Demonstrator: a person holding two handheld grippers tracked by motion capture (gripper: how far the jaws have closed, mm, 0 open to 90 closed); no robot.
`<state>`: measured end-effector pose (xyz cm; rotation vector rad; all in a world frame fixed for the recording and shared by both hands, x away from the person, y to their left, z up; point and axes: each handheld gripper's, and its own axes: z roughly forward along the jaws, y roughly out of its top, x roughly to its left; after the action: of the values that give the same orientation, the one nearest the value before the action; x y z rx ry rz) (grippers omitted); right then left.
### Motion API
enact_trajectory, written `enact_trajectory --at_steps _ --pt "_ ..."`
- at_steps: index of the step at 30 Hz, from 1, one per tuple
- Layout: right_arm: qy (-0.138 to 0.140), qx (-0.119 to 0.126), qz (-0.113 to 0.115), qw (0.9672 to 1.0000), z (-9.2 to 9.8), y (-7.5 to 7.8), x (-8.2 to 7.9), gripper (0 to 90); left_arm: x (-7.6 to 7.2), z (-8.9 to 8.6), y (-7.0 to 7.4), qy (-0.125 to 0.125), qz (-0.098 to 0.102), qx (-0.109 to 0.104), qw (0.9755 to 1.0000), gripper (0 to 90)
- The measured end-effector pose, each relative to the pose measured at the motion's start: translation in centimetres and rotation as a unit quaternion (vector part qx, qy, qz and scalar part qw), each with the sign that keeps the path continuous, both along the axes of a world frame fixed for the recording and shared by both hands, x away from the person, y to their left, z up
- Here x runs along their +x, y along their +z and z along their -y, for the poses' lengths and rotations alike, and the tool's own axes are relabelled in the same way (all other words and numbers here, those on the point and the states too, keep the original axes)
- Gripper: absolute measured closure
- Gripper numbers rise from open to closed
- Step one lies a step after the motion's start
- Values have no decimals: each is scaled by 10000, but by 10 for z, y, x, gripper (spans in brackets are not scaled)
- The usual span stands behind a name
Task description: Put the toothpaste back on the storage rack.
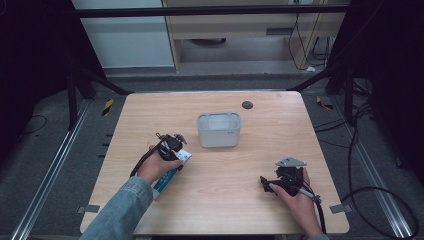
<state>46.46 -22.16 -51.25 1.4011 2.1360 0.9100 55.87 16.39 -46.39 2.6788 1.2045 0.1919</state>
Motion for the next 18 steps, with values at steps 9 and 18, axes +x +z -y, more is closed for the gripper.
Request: enact_trajectory --at_steps 9,18 --pt "-1 0 1 10000 0 0 0 4 0 0 0 -73 -13 27 10000 539" --pt "0 -1 1 10000 0 0 0 4 -4 4 0 -165 147 87 9997 613"
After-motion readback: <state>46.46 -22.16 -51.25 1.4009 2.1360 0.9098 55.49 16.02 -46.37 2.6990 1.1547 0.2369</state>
